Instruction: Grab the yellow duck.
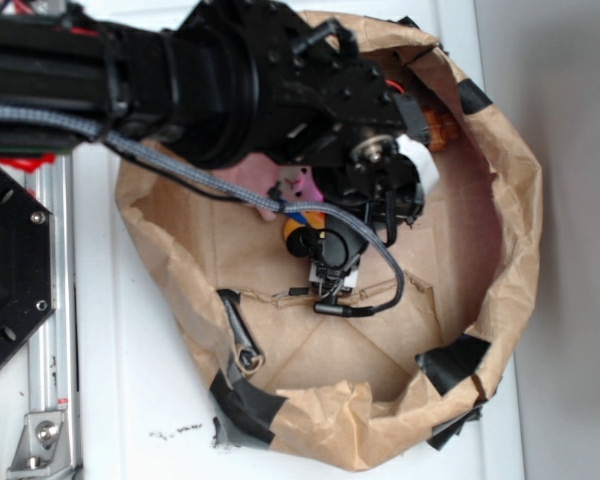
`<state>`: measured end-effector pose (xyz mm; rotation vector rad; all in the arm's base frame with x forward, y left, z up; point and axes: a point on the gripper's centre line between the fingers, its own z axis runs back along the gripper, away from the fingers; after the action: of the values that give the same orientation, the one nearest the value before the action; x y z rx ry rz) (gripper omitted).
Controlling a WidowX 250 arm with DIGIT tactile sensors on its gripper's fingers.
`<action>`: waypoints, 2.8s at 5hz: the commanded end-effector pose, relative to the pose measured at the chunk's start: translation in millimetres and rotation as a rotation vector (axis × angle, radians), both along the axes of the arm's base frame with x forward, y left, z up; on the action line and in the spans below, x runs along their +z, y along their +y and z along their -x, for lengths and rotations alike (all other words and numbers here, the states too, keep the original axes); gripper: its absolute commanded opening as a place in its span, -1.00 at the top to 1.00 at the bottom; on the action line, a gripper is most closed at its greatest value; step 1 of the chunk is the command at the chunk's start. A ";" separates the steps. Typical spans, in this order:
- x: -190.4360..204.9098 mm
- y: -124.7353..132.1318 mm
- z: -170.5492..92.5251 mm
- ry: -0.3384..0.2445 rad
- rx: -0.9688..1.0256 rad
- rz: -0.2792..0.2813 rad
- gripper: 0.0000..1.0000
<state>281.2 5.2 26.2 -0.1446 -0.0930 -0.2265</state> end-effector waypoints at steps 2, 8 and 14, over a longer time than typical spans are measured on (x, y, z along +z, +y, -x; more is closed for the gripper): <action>30.8 -1.5 9.3 -0.018 0.016 -0.061 -1.00; -23.4 -23.5 19.7 0.097 -0.048 -0.050 -1.00; 18.7 -20.5 18.7 -0.028 -0.021 -0.044 1.00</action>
<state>255.2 -9.1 29.3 -0.1092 -0.0448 -0.2320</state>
